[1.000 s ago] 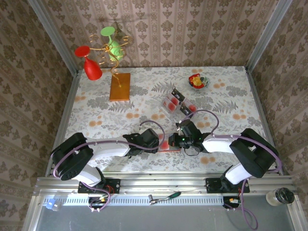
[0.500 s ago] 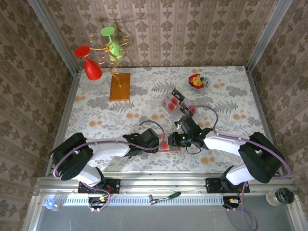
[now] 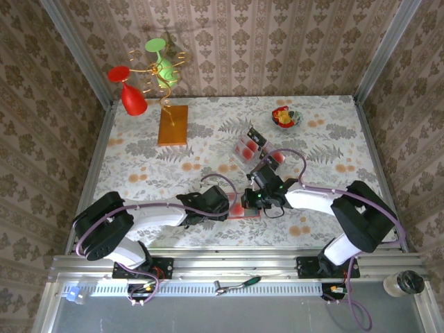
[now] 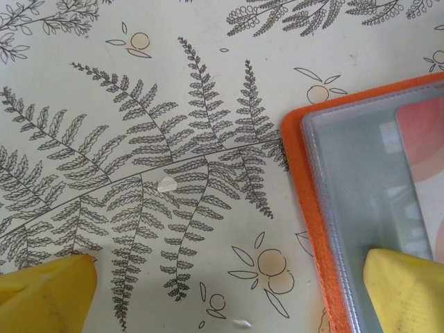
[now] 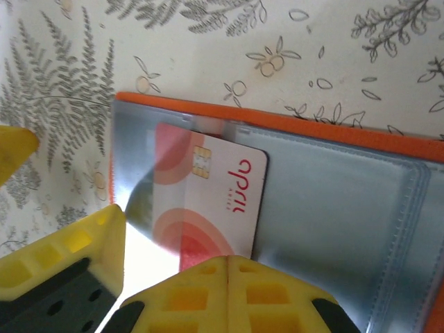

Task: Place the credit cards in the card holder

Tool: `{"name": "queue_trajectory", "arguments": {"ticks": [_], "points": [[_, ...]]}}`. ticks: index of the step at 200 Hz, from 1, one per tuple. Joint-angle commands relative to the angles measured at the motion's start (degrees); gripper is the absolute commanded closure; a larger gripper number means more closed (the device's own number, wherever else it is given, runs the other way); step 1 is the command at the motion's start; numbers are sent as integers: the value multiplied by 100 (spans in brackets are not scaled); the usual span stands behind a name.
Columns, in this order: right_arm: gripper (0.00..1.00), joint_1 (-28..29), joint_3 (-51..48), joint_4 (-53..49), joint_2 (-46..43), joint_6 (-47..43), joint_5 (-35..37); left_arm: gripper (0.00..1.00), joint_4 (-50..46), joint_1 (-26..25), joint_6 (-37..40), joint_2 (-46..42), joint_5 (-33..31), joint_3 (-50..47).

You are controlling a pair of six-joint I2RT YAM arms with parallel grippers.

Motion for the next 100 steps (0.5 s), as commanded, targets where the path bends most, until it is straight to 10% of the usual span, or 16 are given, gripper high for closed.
{"name": "queue_trajectory", "arguments": {"ticks": [1,100], "points": [[96,89,241,-39,205,-46,-10,0,-133,-38,-41,-51,-65,-98],[98,285,510,-19,674,59,-23,0,-222,276,-279,-871,39,-344]]}}
